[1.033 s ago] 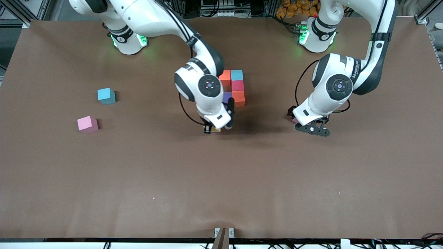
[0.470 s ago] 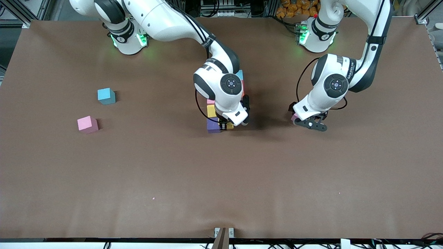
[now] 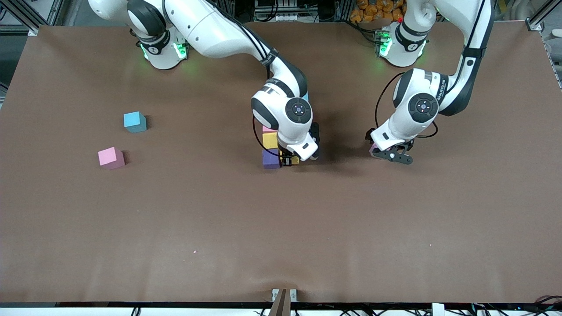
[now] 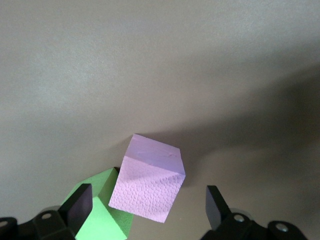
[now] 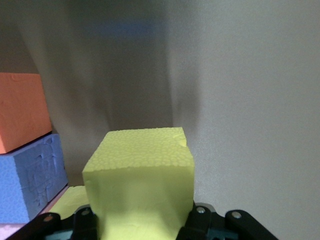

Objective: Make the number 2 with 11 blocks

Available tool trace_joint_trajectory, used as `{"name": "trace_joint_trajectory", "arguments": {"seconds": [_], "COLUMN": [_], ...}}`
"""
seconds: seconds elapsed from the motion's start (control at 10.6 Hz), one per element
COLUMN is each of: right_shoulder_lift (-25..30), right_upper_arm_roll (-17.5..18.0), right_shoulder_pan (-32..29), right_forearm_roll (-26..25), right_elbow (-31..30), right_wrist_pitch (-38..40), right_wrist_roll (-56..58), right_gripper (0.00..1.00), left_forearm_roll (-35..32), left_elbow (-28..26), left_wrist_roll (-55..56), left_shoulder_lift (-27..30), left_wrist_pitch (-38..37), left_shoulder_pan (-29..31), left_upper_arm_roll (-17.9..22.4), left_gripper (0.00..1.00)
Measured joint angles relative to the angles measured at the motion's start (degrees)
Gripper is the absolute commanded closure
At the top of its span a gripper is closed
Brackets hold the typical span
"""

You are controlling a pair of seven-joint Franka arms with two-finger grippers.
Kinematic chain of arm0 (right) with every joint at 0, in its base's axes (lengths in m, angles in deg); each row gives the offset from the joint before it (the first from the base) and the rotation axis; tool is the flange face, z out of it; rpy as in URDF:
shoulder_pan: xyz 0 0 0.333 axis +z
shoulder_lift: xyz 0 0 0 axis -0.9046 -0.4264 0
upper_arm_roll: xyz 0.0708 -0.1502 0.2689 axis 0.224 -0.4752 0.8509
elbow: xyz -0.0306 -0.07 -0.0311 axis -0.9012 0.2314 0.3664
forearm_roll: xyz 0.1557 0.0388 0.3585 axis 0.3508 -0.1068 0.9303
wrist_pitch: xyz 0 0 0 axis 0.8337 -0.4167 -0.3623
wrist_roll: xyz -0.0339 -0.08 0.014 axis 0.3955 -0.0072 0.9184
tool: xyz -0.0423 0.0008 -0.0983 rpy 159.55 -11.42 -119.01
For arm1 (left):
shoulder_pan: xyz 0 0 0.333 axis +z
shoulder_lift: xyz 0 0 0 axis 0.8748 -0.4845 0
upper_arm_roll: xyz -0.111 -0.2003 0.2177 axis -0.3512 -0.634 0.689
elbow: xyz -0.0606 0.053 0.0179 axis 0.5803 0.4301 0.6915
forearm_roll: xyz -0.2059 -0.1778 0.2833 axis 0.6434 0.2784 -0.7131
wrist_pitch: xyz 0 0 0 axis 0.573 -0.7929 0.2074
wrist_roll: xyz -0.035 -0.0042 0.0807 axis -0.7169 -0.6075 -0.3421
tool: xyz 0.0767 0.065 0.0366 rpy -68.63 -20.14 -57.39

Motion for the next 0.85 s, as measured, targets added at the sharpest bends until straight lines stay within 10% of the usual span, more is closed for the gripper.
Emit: {"name": "trace_joint_trajectory", "arguments": {"seconds": [0.85], "right_shoulder_lift": [-1.73], "right_upper_arm_roll": [-0.23], "right_shoulder_pan": [0.01], "right_forearm_roll": [-1.47], "right_elbow": [0.05], "right_wrist_pitch": [-1.27], "right_wrist_roll": [0.0], "right_gripper": [0.58], "left_forearm_roll": [-0.11], "left_elbow": [-3.59], "left_wrist_roll": [-5.91], "left_shoulder_lift": [-0.88], "left_wrist_pitch": [5.23], "left_shoulder_pan": [-0.17], "left_upper_arm_roll": [-1.9], "left_gripper": [0.0]}}
